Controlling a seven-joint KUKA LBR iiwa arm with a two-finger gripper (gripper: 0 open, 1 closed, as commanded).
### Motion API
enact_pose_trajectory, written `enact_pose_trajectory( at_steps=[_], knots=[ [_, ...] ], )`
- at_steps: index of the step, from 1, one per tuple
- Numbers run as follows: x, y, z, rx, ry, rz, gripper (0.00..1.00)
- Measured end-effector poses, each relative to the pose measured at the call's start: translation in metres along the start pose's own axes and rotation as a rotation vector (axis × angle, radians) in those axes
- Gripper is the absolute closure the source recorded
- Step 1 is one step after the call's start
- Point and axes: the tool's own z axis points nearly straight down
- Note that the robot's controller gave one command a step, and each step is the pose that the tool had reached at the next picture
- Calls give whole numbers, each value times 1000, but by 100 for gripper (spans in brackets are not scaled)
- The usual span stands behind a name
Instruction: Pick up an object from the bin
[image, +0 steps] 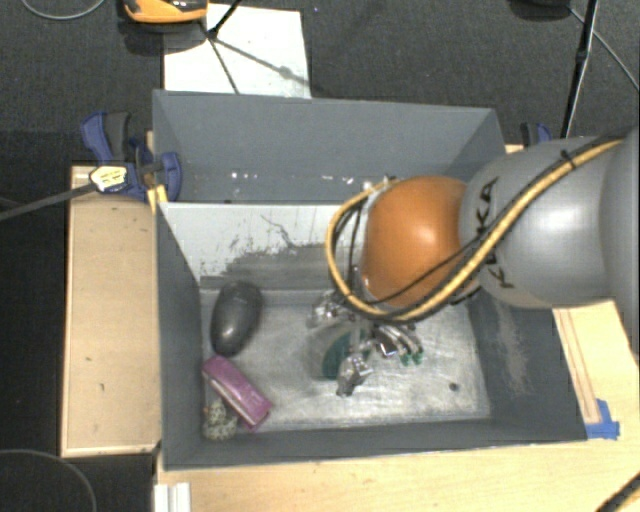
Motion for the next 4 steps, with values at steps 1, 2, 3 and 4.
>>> enact_pose_trajectory(
  at_steps=[1,2,3,4],
  knots=[
    [16,8,13,-2,6,-279,0],
    [3,-60,61,1,7,-32,0],
    [2,-57,59,-1,4,-34,100],
    [-9,-56,-68,1,-4,10,100]
  ],
)
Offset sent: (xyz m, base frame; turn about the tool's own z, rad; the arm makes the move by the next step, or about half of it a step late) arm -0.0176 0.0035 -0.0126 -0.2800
